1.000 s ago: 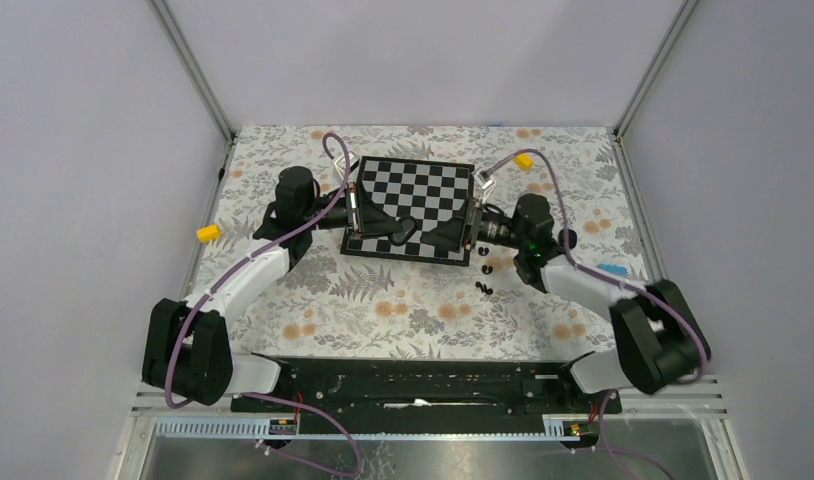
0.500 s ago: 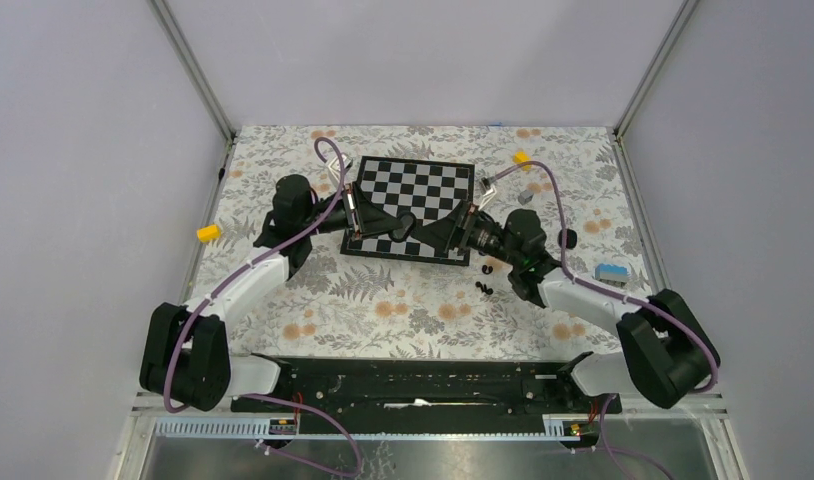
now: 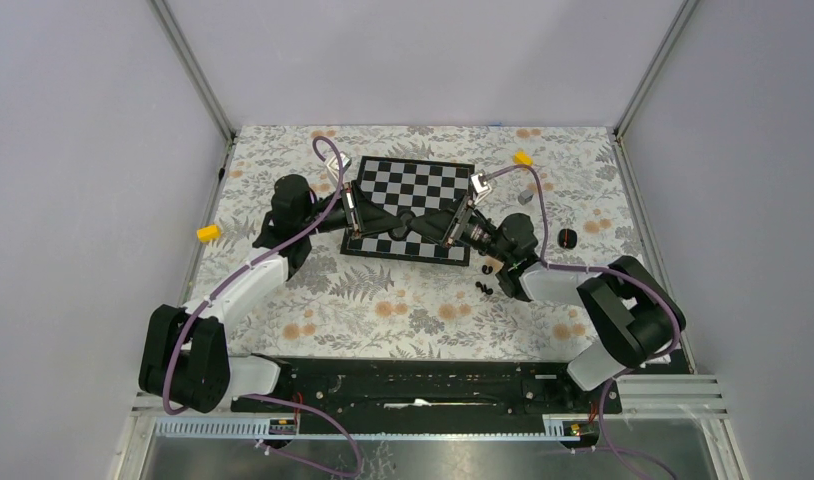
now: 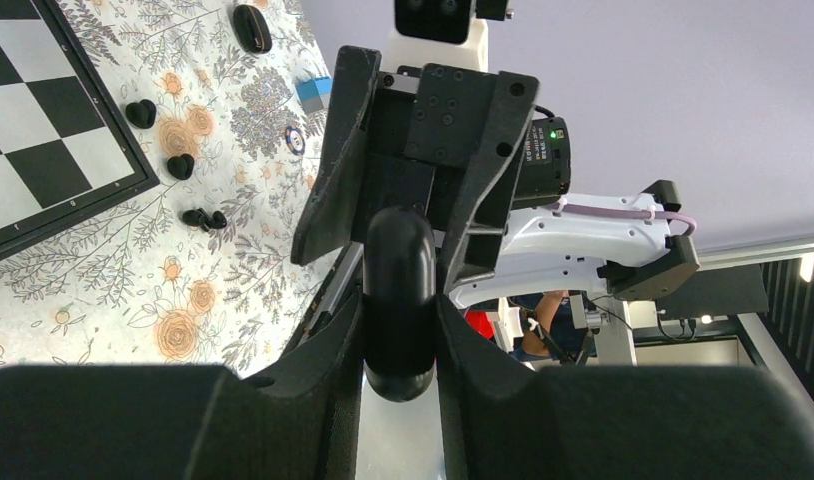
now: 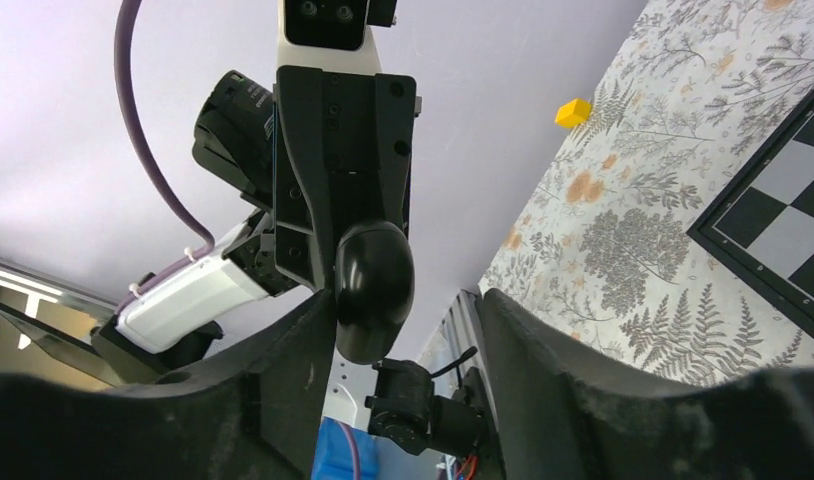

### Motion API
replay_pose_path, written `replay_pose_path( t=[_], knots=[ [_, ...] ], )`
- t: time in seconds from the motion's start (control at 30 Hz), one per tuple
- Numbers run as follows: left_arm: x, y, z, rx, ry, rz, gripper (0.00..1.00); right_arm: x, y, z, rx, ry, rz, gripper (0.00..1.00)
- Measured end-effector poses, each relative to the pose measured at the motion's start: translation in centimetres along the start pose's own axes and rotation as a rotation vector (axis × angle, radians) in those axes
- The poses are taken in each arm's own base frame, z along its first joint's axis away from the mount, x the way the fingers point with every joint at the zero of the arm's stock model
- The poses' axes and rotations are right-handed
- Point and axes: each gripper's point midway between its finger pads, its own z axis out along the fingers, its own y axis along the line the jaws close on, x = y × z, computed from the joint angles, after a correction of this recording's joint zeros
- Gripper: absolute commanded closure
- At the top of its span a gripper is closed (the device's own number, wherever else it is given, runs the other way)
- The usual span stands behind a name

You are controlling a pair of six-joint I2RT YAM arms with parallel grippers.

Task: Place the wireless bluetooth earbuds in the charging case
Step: Pass from the left arm to the right

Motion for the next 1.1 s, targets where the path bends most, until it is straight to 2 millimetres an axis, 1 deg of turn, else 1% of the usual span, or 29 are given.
replay_pose_path(
  t=[0.07,0.1,0.13,0.17,0.27,0.3,0.4,0.5,0.57,0.67,0.83,0.9,0.97,1.0,1.03,1.07,1.1],
  knots=[
    [0.0,0.1,0.0,-0.002,-0.002,0.002,1.0,0.1,-0.1,0.1,-0.01,0.004,0.019,0.58],
    [0.0,0.1,0.0,-0.004,-0.003,0.0,1.0,0.1,0.1,0.2,-0.023,0.005,0.022,0.62],
    [0.0,0.2,0.0,-0.008,-0.004,-0.006,1.0,0.0,0.4,0.3,-0.039,0.007,0.026,0.63],
    [-0.1,0.2,0.0,-0.008,-0.005,-0.006,1.0,0.0,0.6,0.4,-0.051,0.009,0.028,0.61],
    [-0.2,0.2,-0.1,-0.008,-0.009,-0.005,1.0,0.0,0.7,0.6,-0.077,0.008,0.052,0.44],
    [-0.2,0.2,-0.1,-0.008,-0.008,-0.004,1.0,0.1,0.5,0.6,-0.081,0.01,0.066,0.43],
    [-0.2,0.2,-0.1,-0.009,-0.009,-0.004,1.0,0.5,-0.2,0.8,-0.085,0.024,0.102,0.44],
    [-0.1,0.3,-0.1,-0.014,-0.008,-0.009,1.0,0.5,-0.2,0.9,-0.095,0.027,0.119,0.51],
    [-0.2,0.3,-0.1,-0.015,-0.01,-0.009,1.0,0.4,0.0,0.9,-0.107,0.025,0.123,0.54],
    [-0.2,0.3,-0.1,-0.016,-0.012,-0.008,1.0,0.3,0.3,1.1,-0.119,0.025,0.127,0.54],
    [-0.1,0.7,-0.1,-0.028,-0.01,-0.007,1.0,0.4,0.1,1.4,-0.123,0.039,0.14,0.54],
    [0.0,0.9,-0.1,-0.034,-0.006,-0.004,1.0,0.4,0.0,1.4,-0.123,0.04,0.141,0.59],
    [0.2,1.1,-0.2,-0.044,0.0,-0.004,1.0,0.4,0.0,1.4,-0.124,0.04,0.141,0.75],
    [0.3,1.2,-0.2,-0.046,0.004,-0.006,1.0,0.4,0.0,1.4,-0.122,0.041,0.14,0.87],
    [0.3,1.2,-0.2,-0.048,0.005,-0.001,0.99,0.4,-0.1,1.4,-0.118,0.044,0.151,0.95],
    [0.3,1.2,-0.2,-0.049,0.007,0.001,0.92,0.5,-0.2,1.5,-0.116,0.045,0.157,1.0],
    [0.3,1.2,-0.2,-0.051,0.008,0.001,0.86,0.5,-0.2,1.5,-0.116,0.045,0.158,1.0]
  ],
)
